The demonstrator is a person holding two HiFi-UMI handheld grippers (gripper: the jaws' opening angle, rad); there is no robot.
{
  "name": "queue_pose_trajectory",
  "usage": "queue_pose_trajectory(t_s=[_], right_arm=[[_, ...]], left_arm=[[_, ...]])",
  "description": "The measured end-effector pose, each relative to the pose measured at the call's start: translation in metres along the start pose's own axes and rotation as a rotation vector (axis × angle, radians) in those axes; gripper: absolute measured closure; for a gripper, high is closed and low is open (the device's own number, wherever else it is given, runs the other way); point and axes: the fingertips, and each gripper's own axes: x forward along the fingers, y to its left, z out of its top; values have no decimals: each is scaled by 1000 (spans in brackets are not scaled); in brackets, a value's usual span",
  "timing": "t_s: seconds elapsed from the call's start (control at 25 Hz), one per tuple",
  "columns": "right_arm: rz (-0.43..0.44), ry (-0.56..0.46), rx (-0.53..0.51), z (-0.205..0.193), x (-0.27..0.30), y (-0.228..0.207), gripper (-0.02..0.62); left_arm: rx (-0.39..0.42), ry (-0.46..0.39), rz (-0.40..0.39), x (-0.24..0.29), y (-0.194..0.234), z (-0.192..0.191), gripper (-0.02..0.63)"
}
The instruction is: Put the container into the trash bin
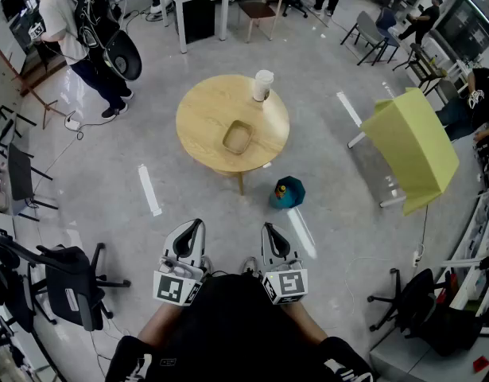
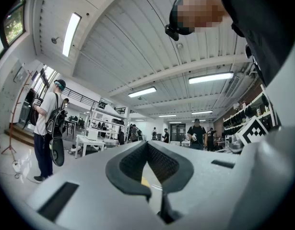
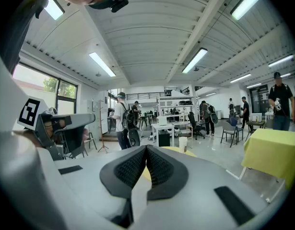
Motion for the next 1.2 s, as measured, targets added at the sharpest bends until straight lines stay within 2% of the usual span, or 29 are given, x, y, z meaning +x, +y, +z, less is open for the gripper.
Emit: queue_pose_trajectory(t_s=[0.52,0.92,1.12,1.2], right_arm=[[9,12,-4,0,6,11,571],[-6,7,10,3,30,52,571],[-38,22,11,-4,40,69,571],[-42,26,15,-5,44,71,571]], left_arm=[[-13,-2,-14,-3,6,2,597],[-17,12,-54,-21,48,6,597],[-19,77,-91,-37,66,-13,597],[-37,72,-100,-34,70,-15,597]])
